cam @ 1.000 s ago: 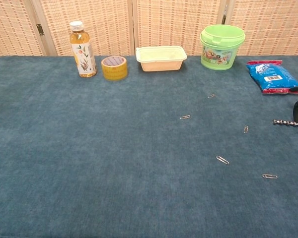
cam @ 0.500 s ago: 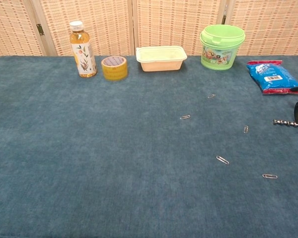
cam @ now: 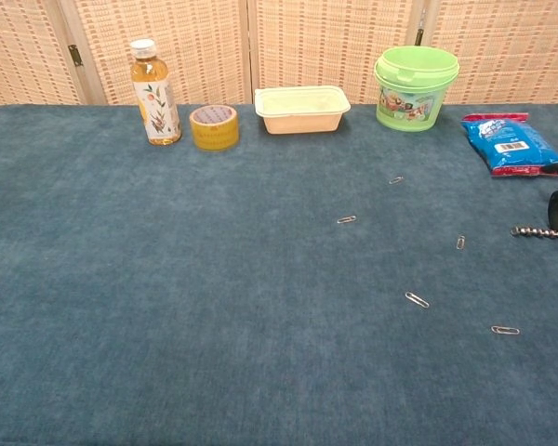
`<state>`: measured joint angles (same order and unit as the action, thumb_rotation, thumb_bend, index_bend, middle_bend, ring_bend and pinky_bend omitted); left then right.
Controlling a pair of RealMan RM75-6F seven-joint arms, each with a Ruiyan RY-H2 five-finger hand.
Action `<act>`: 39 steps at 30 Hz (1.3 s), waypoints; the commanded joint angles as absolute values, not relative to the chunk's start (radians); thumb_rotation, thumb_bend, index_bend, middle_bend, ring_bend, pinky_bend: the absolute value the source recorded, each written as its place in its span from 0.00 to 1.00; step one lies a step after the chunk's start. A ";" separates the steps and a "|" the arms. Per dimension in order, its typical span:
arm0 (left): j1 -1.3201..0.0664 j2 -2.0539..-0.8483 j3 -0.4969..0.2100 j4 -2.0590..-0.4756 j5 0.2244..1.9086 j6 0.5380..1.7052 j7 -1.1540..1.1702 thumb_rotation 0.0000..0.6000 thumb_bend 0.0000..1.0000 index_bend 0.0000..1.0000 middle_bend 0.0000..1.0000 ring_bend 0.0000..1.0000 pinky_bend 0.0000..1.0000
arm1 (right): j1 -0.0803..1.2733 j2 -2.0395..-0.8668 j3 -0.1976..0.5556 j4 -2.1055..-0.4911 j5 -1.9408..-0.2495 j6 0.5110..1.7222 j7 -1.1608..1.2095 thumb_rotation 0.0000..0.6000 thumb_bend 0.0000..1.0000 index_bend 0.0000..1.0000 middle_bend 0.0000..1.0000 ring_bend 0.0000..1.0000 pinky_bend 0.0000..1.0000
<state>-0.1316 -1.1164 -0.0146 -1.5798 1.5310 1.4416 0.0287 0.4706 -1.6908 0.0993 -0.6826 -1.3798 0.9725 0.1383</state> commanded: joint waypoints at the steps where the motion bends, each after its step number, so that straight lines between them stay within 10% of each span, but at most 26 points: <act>1: -0.132 -1.117 -0.014 -1.579 1.532 1.442 0.028 1.00 0.37 0.00 0.04 0.07 0.05 | 0.470 -1.692 0.101 -0.680 -1.380 0.978 0.135 1.00 0.44 0.62 0.04 0.00 0.00; 39: -0.136 -1.118 -0.015 -1.573 1.533 1.438 0.020 1.00 0.37 0.00 0.04 0.07 0.05 | 0.456 -1.580 0.138 -0.898 -1.403 1.134 0.059 1.00 0.45 0.80 0.15 0.01 0.00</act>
<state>-0.1364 -1.1181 -0.0151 -1.5726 1.5328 1.4384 0.0197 0.4577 -1.5943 0.1366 -0.8750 -1.3978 1.1199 0.0760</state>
